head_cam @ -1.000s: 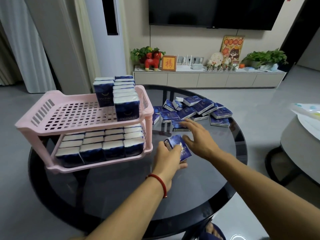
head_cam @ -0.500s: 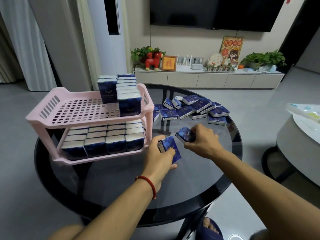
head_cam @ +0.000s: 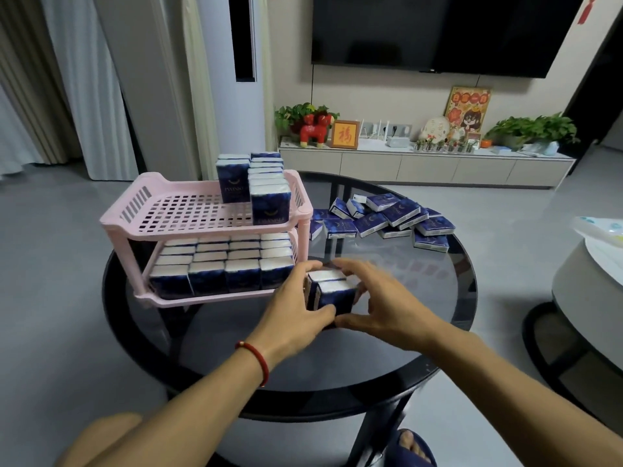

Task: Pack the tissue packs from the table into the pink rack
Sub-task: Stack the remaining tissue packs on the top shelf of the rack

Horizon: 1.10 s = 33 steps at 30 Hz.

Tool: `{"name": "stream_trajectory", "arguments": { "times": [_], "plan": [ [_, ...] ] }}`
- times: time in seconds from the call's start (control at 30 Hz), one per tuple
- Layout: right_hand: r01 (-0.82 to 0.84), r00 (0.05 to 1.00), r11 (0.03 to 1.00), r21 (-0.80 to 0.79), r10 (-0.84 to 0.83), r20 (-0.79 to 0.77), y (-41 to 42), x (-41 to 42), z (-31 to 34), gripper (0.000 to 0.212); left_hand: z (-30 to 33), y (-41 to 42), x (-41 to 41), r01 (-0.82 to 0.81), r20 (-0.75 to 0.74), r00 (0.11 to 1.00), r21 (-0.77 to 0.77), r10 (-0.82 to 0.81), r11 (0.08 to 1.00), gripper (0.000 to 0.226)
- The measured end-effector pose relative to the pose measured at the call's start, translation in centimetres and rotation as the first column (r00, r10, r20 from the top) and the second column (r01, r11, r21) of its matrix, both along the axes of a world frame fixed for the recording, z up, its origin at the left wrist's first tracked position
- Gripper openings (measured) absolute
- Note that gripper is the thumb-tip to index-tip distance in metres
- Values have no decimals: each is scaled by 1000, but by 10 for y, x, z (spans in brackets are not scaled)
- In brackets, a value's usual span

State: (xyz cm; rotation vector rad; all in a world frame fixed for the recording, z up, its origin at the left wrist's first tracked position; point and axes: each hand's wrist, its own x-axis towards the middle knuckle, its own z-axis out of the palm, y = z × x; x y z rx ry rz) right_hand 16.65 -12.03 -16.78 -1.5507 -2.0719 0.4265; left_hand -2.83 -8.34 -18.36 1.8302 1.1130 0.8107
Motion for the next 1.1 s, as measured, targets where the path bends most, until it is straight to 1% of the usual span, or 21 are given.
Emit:
{"name": "stream_trajectory", "arguments": {
  "times": [0.07, 0.17, 0.23, 0.3, 0.43, 0.5, 0.57, 0.63, 0.73, 0.83, 0.93, 1.0, 1.1],
  "plan": [
    [-59, 998, 998, -27, 58, -11, 2, -4, -2, 73, -3, 0, -13, 56, -93, 994, -7, -56, 998, 59],
    [-81, 997, 996, -33, 80, -10, 4, -11, -4, 55, -7, -1, -24, 107, -160, 981, -35, -111, 994, 58],
    [-80, 996, 996, -47, 78, -43, 6, -13, -4, 51, -7, 1, -27, 112, -174, 978, -35, -117, 993, 62],
    [-82, 994, 994, -67, 77, -79, 9, -12, -5, 50, -6, 4, -28, 106, -206, 973, -1, -104, 994, 64],
    [-61, 996, 995, -74, 55, -75, 10, -12, 2, 46, 5, 2, -31, 132, -251, 962, 90, -106, 987, 78],
    [-56, 995, 998, -42, 53, -79, 10, -15, 9, 45, 12, 1, -35, 121, -234, 969, 148, -84, 982, 75],
    [-64, 993, 998, 2, 64, -94, 11, -19, 16, 48, 21, -1, -43, 94, -202, 978, 226, -48, 969, 65],
    [-91, 987, 994, 53, 97, -129, 11, -26, 23, 52, 32, -3, -53, 81, -173, 984, 283, -32, 956, 60],
    [-89, 964, 984, 152, 124, -236, 10, -38, 35, 42, 47, -5, -77, 44, -137, 991, 304, -2, 952, 64],
    [11, 929, 972, 236, 77, -362, 13, -44, 42, 34, 65, -5, -105, -29, -4, 1000, 276, 31, 961, 62],
    [141, 922, 952, 272, -26, -386, 26, -47, 39, 22, 97, 0, -128, -80, 99, 994, 309, 52, 947, 56],
    [202, 922, 943, 264, -92, -375, 35, -52, 35, 29, 123, 12, -139, -144, 137, 985, 321, 105, 936, 57],
    [221, 918, 949, 223, -125, -376, 46, -59, 28, 44, 149, 44, -143, -213, 164, 972, 300, 170, 930, 56]
  ]
}}
